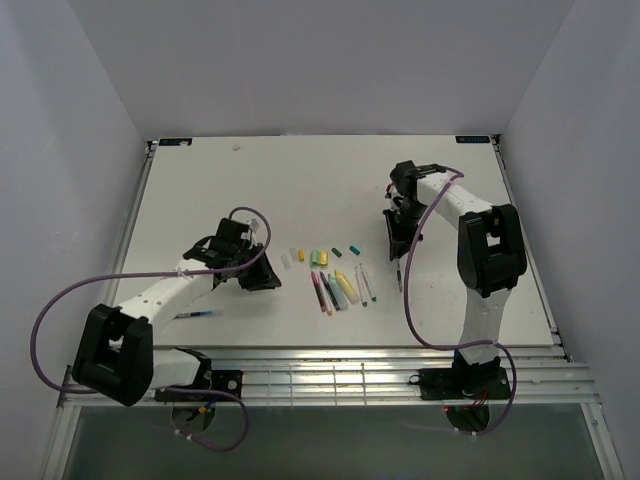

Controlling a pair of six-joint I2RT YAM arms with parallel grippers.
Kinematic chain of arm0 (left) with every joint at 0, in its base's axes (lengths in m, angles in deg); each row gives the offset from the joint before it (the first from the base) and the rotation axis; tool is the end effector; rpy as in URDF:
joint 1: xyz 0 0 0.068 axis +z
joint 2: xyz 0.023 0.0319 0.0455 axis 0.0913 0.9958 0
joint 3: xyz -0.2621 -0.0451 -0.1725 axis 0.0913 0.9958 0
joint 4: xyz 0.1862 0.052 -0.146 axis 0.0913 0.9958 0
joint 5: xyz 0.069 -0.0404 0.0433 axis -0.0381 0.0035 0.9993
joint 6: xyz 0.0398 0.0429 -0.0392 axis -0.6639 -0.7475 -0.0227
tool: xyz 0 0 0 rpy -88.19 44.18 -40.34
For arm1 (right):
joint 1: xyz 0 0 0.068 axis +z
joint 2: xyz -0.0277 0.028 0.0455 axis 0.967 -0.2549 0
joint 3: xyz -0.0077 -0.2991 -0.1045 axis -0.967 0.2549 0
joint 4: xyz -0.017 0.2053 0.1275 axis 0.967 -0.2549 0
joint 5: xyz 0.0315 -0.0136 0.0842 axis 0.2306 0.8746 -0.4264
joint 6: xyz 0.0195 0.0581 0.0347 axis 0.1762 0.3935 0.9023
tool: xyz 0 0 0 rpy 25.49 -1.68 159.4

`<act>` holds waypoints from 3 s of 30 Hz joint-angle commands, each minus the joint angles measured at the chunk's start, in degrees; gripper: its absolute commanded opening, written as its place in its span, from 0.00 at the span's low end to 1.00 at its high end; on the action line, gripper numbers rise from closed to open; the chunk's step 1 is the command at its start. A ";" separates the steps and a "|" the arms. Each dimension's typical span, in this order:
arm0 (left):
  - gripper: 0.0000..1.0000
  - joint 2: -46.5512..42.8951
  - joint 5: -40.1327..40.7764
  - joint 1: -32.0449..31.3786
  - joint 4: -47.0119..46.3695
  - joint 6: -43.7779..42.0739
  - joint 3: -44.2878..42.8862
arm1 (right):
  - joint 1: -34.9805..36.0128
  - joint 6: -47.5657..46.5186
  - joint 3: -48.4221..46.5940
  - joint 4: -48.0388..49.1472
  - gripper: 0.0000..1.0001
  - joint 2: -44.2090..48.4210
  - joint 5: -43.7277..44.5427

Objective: Open the pen caps

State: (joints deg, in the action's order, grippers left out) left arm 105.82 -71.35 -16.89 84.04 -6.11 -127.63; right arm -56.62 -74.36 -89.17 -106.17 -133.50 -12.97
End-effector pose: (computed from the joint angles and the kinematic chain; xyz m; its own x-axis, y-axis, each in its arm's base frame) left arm 0.1882 -0.0956 0.2276 -0.9402 -0.2497 -0.2317 -0.0992 0.8514 -0.5151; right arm 0.3595 0.1305 0.2216 -0.9902 -0.1330 -0.0430 -0.1384 0.9763 0.1665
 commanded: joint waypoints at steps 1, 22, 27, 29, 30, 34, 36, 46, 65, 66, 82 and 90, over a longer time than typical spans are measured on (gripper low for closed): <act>0.00 4.51 4.55 0.86 -1.20 -3.83 -5.59 | 0.11 -1.69 1.69 3.47 0.08 3.45 0.51; 0.15 22.63 1.31 4.46 -2.52 -7.79 -14.14 | 3.71 -0.72 6.10 8.83 0.08 2.14 -3.00; 0.23 22.45 -0.54 4.46 -4.45 -6.29 -11.58 | 4.42 -0.28 6.09 9.36 0.09 1.26 -2.74; 0.29 22.63 -0.54 4.46 -4.28 -6.29 -11.49 | 4.77 -0.02 6.09 9.54 0.09 0.56 -2.65; 0.30 22.98 -0.20 4.46 -4.02 -6.21 -11.67 | 4.85 0.07 6.09 9.63 0.10 0.46 -2.56; 0.37 23.42 0.42 4.38 -2.96 -6.12 -12.55 | 5.29 -0.02 5.92 9.89 0.11 -0.24 -2.21; 0.41 23.33 0.68 4.46 -2.79 -6.12 -12.90 | 5.29 -0.11 5.83 9.98 0.12 -0.77 -2.04; 0.50 19.30 2.79 4.55 0.55 -4.97 -13.17 | 5.38 -0.72 6.09 11.29 0.17 -2.09 -2.47; 0.59 -3.47 14.57 6.22 25.32 14.00 -16.76 | 5.91 0.68 2.67 10.69 0.45 6.08 -4.14; 0.64 -4.00 15.01 6.74 28.99 15.32 -16.85 | 5.82 1.03 1.88 9.90 0.46 7.13 -5.02; 0.73 -9.29 27.05 26.95 40.19 32.73 -10.62 | 8.28 1.83 13.91 11.82 0.48 28.85 -17.15; 0.75 -0.58 25.56 36.54 36.25 33.08 -8.42 | 12.85 2.09 16.99 13.23 0.48 31.57 -18.12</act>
State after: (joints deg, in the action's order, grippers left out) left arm 105.36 -46.67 17.38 122.42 24.32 -136.28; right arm -45.10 -72.04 -72.38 -93.80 -104.25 -29.54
